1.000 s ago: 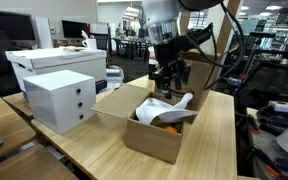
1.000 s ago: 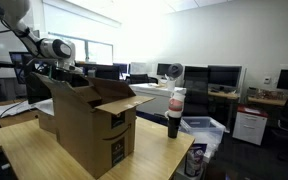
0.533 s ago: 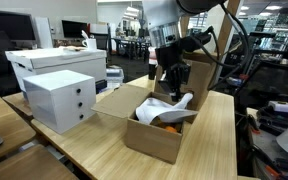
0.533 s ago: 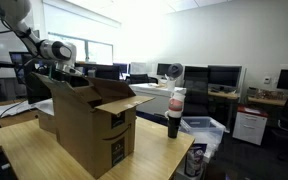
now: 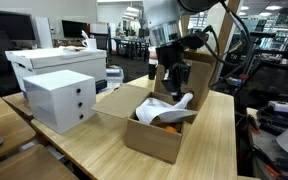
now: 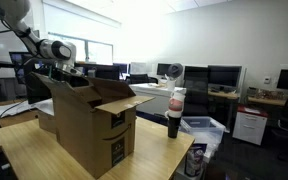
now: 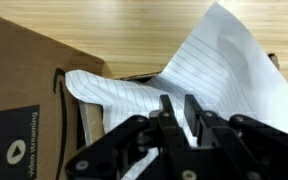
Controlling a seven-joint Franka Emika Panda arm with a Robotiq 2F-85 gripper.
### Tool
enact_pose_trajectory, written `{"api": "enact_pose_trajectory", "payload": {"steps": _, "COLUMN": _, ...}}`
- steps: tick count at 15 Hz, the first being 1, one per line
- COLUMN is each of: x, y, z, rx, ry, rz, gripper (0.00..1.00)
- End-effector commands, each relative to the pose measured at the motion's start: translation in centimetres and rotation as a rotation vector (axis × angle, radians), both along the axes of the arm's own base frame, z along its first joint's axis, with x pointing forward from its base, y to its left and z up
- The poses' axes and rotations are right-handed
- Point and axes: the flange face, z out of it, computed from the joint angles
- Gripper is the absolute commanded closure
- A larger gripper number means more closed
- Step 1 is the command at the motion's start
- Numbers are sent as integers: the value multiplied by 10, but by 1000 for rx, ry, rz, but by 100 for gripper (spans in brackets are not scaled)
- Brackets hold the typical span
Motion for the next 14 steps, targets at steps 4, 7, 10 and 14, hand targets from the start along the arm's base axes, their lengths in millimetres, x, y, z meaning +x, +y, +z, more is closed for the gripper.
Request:
{"api": "enact_pose_trajectory", "payload": {"steps": 4, "x": -12, "y": -25, "z": 56, "rx": -4, "ry": 13, "rz": 57, "gripper": 31}}
{"api": "enact_pose_trajectory", "payload": {"steps": 7, "x": -11, "y": -40, "z": 93, "rx": -4, "ry": -46, "rz": 18, "gripper": 12}}
{"api": "enact_pose_trajectory", "payload": {"steps": 10, "x": -13, "y": -53, "z": 126, "rx": -9, "ry": -78, "rz": -2, "gripper": 2}}
{"api": "enact_pose_trajectory", "payload": {"steps": 14, "x": -17, "y": -75, "z": 166, "rx": -24, "ry": -141, "rz": -43, "gripper": 0}}
